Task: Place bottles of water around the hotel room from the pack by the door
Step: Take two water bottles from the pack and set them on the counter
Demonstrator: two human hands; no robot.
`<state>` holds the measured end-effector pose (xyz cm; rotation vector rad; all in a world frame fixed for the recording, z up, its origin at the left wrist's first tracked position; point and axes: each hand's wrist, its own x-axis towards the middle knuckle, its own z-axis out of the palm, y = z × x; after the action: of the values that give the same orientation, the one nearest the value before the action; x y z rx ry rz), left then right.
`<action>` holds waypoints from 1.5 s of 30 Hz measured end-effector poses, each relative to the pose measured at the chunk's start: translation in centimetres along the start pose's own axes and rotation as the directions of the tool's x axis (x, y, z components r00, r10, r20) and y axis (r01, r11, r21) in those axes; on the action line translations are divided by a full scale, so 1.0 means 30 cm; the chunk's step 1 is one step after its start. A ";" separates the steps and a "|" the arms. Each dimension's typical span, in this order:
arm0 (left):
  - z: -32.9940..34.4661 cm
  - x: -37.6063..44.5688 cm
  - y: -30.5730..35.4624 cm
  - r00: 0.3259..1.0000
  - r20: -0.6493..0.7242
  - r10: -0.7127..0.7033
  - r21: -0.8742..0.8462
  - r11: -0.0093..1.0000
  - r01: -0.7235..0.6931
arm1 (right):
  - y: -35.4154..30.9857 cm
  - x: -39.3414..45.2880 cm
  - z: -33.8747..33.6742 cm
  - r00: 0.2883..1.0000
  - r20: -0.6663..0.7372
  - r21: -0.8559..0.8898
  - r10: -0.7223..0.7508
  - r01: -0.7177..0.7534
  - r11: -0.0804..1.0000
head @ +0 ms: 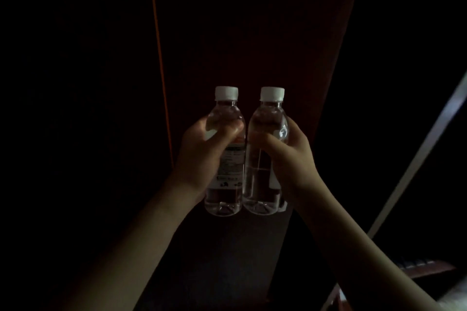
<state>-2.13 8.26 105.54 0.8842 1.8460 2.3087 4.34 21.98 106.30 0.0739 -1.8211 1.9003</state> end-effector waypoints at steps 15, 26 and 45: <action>0.384 0.022 0.170 0.848 0.530 0.027 -0.226 0.968 0.110 | -0.328 -0.279 -0.203 0.815 -0.534 -0.242 -0.225 0.107 0.964; 1.062 -0.221 0.211 0.641 0.759 0.113 -0.299 0.935 0.189 | -0.602 -0.788 -0.648 0.480 -0.807 -0.386 -0.344 0.012 0.923; 1.970 -0.504 0.187 0.482 0.861 0.164 -0.312 0.918 0.245 | -0.833 -1.233 -1.420 0.290 -0.846 -0.504 -0.447 -0.160 0.849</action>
<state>39.47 52.79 111.80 1.5156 0.8653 1.5156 59.02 50.18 111.10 -0.8873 -1.2202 0.7945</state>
